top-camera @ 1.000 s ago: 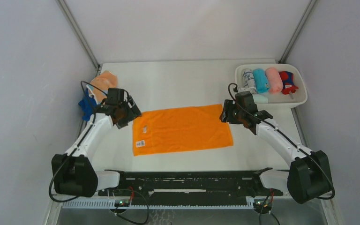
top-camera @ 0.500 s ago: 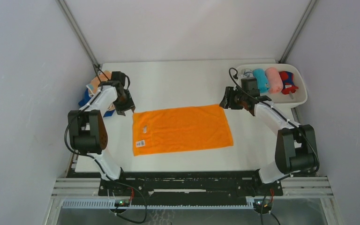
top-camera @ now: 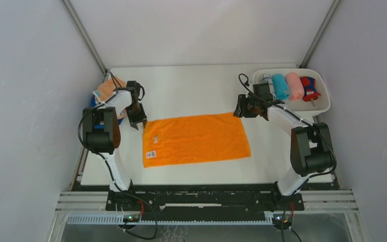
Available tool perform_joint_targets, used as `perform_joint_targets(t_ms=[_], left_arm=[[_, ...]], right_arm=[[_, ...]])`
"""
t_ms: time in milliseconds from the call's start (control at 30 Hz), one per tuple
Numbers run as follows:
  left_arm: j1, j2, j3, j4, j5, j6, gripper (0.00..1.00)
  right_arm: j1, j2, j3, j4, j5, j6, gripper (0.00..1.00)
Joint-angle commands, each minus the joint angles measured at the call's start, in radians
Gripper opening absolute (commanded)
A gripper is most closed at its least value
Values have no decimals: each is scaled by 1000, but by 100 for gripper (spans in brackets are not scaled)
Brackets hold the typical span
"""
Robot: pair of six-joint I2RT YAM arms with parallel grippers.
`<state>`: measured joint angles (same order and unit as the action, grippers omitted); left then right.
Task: Roll the towels
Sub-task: Fold the towel at the center of the board.
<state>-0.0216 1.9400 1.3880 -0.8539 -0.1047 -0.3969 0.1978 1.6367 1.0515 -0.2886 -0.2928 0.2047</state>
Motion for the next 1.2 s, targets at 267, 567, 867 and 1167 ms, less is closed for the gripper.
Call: perform_joint_targets(t_ms=[267,567,867,1167], left_arm=[[-29,50,76,-75,-168,-3,41],[-29,-38,109,-27,-63,39,44],[-26,67,186,-33,-21,57,44],[-21,144,218,-66,-8,72,42]], right_arm=[[26,22,62,-4,63,-54,44],[28,27,90,-29,78,-95,43],[32,41,91,-31,76,-106,43],[32,50,100,-38,87,-120,43]])
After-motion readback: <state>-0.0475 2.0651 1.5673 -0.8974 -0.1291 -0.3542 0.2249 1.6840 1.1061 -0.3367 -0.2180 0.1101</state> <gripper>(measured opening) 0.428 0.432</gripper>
